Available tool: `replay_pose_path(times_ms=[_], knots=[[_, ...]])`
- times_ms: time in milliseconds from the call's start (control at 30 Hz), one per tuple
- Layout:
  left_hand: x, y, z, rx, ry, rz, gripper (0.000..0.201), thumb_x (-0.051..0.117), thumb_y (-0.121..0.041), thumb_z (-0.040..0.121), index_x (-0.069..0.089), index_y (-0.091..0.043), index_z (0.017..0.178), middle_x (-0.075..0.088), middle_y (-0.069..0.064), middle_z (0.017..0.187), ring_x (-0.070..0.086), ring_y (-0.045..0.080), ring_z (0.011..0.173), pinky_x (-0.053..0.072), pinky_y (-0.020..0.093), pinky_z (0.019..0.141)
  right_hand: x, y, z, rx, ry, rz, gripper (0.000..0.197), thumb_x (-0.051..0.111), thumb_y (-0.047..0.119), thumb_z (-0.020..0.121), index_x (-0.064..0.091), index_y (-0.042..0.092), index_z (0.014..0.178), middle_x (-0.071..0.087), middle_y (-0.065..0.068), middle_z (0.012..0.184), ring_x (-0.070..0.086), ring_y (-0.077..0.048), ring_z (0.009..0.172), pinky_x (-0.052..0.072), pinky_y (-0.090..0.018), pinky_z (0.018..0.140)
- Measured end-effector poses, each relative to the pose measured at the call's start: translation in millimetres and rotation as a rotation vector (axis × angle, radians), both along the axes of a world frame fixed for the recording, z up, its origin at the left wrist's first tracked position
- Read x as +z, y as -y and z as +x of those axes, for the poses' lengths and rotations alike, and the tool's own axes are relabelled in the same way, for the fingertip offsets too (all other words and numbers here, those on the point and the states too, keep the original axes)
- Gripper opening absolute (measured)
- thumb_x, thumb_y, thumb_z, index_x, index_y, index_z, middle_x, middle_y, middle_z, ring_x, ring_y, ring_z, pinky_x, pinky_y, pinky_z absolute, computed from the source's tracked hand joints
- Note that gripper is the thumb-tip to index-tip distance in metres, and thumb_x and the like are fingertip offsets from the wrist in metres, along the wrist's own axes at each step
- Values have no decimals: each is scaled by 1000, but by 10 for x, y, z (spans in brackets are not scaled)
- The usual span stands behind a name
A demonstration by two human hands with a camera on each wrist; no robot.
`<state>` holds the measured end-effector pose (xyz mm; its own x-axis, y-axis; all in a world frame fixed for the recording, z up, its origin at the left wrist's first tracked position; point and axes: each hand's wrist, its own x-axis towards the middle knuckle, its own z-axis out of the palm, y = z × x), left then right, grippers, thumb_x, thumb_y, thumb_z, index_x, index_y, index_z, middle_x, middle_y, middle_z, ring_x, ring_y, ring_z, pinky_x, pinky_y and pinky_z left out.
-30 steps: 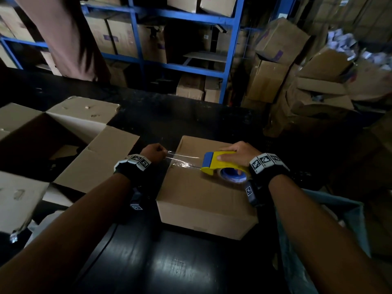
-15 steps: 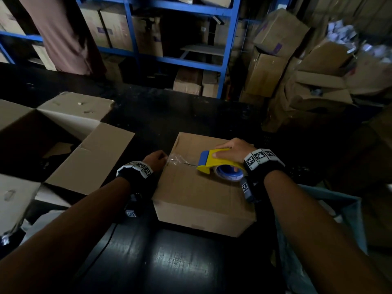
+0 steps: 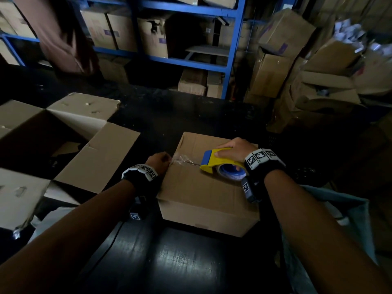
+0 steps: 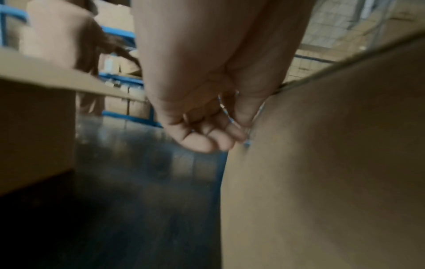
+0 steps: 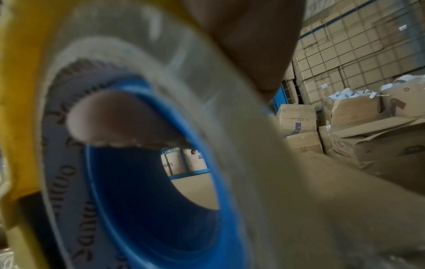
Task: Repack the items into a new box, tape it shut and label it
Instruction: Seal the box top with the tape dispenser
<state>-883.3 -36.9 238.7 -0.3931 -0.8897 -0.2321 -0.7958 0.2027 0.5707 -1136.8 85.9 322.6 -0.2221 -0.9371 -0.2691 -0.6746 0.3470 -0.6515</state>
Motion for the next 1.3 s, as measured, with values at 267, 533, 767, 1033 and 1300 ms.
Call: replay_pose_path(times_ms=[267, 533, 767, 1033, 1300], knots=[[259, -196, -147, -235, 91, -397, 38, 35, -32, 97, 48, -18, 130, 44, 8, 139, 40, 26, 127, 35, 39, 105, 68, 4, 66, 22, -67, 20, 30, 66, 43, 81, 72, 32, 108, 70, 4, 98, 67, -12, 59, 58, -28, 56], [34, -456, -192, -687, 429, -461, 89, -3, -70, 80, 4, -13, 149, 3, 6, 159, 2, 20, 146, -2, 32, 116, 127, 73, 17, 46, -51, 75, 29, 65, 53, 70, 76, 36, 92, 75, 3, 94, 72, -24, 81, 61, -36, 70], [49, -518, -235, -645, 410, -510, 75, 11, -58, 90, 11, -11, 148, 10, 8, 158, 5, 21, 146, -3, 36, 117, 81, 41, 21, 56, -59, 9, 38, 63, 48, 78, 71, 30, 111, 68, 6, 114, 70, -23, 90, 57, -32, 77], [26, -544, -244, -633, 388, -443, 91, 0, -73, 80, 0, -14, 149, -3, 4, 158, -3, 18, 146, -5, 31, 115, -58, -96, -74, -74, 182, -119, 35, 72, 36, 81, 72, 19, 112, 73, 4, 81, 67, -16, 77, 55, -38, 86], [62, -402, 188, -602, 352, -463, 93, 10, -77, 76, 14, -20, 149, 10, 0, 158, 8, 16, 145, 3, 29, 116, -109, -196, 327, -38, 430, -114, 37, 69, 29, 86, 65, 12, 118, 66, -9, 56, 60, -18, 47, 54, -27, 53]])
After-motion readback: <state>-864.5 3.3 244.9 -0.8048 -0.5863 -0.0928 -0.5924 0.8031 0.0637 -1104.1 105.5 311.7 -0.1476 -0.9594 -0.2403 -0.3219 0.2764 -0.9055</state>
